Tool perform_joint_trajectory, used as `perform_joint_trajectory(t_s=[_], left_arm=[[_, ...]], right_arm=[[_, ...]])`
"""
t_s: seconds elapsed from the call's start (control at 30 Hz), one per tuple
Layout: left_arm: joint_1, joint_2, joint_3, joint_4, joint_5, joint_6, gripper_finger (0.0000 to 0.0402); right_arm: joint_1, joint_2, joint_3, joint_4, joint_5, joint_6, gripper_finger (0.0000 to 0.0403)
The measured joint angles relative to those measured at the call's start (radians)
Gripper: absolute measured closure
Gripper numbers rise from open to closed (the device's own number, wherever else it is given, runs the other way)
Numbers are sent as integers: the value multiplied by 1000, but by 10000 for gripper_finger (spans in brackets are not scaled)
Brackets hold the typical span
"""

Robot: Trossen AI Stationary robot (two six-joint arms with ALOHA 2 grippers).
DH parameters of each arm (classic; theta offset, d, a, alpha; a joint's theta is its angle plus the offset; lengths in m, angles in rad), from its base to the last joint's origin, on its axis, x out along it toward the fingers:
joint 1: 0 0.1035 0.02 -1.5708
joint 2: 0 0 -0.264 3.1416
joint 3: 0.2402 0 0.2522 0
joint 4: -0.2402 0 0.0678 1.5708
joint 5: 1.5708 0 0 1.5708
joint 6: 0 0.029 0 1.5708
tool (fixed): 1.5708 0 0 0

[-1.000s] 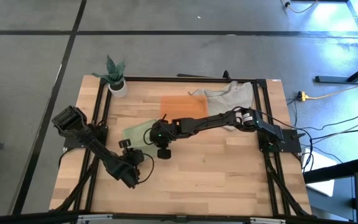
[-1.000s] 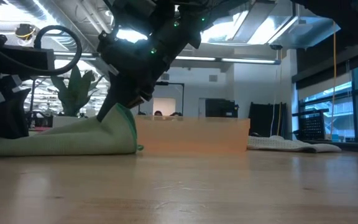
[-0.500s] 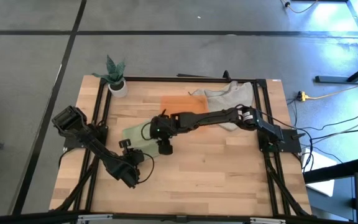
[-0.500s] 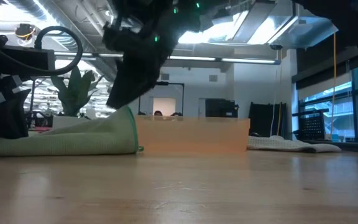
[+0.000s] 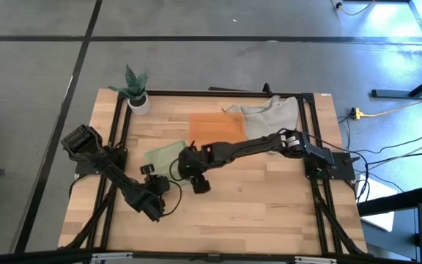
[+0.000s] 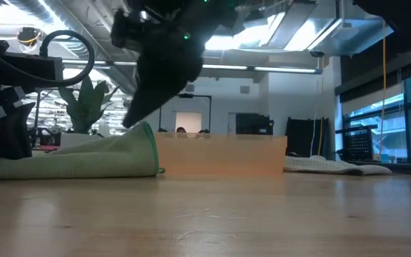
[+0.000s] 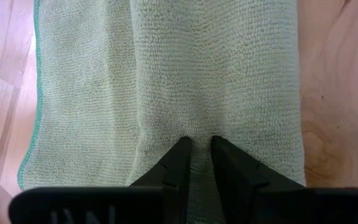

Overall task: Roll microfiber towels into tight, uniform cylinder then place into a basket
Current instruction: Roll the green microfiber towel

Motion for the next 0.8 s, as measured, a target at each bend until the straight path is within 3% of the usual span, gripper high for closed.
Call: perform_joint_trajectory(t_s=[0.5,0.8], left_arm=[[0,0,0,5,0,0,344],[-29,1,-3,36,-8,7,346]], right_arm=[[-100,2,-229,303,-159,41,193],[-93,0,-289,342,-177,72,193]])
